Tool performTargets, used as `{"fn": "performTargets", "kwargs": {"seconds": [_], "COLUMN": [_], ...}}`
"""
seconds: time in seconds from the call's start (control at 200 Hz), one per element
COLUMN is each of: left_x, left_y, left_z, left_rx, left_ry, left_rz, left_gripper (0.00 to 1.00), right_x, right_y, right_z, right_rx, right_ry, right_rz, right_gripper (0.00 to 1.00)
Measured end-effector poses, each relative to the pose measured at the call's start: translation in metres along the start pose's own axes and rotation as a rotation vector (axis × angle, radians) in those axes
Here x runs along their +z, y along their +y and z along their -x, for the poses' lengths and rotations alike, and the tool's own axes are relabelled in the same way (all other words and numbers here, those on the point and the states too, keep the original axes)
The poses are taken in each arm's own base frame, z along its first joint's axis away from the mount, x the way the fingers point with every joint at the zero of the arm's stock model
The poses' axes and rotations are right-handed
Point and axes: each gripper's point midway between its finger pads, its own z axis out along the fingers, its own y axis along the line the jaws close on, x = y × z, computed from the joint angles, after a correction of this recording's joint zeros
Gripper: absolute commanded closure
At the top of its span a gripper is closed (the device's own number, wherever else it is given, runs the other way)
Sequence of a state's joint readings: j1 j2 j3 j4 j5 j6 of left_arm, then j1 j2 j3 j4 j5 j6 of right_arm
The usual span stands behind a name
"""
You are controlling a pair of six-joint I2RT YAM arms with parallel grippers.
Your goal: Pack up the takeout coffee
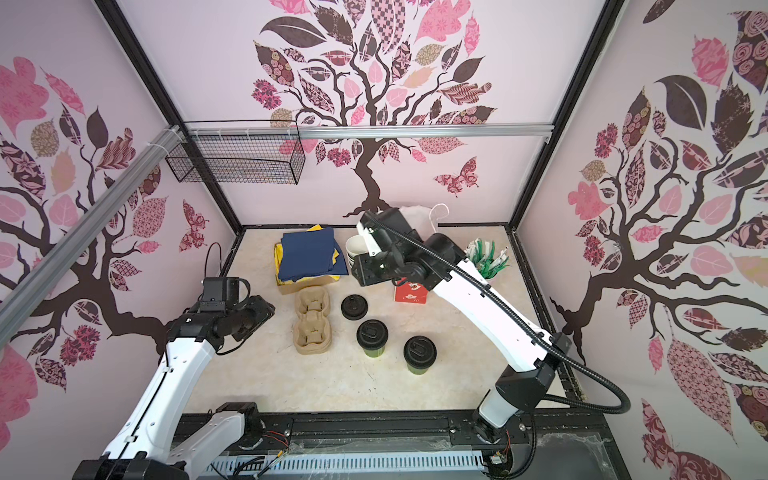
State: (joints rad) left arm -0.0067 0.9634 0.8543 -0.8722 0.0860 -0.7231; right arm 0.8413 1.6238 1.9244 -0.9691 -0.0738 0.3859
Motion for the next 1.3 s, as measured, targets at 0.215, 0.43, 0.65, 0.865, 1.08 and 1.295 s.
{"fn": "performTargets", "kwargs": {"seconds": [0.215, 0.43, 0.65, 0.865, 1.08, 1.295], "left_x": [0.007, 0.024, 0.036, 0.037, 0.034, 0.034], "left_y": [0.003, -0.001, -0.008, -0.010, -0.006, 0.006], "left_z": [-0.018, -0.042, -0.054, -0.057, -0.056, -0.057], "left_rx": [-0.063, -0.076, -0.054, -0.040, -0.042, -0.058], "left_ry": [0.027, 0.085, 0.143, 0.156, 0.135, 0.126], "left_rz": [-0.056, -0.166, -0.236, -0.254, -0.233, -0.179], "left_gripper": [0.33, 0.29, 0.31, 0.33, 0.29, 0.28], "right_x": [0.082, 0.139, 0.172, 0.219, 0.253, 0.272], "right_y": [0.014, 0.010, 0.007, -0.005, -0.016, -0.011], "right_z": [-0.044, -0.061, -0.060, -0.073, -0.079, -0.064], "right_rx": [0.008, 0.052, 0.073, 0.103, 0.121, 0.126], "right_ry": [0.141, 0.179, 0.160, 0.177, 0.183, 0.146], "right_rz": [0.025, 0.035, 0.033, -0.008, -0.052, -0.044], "right_gripper": [0.43, 0.39, 0.38, 0.36, 0.35, 0.35]}}
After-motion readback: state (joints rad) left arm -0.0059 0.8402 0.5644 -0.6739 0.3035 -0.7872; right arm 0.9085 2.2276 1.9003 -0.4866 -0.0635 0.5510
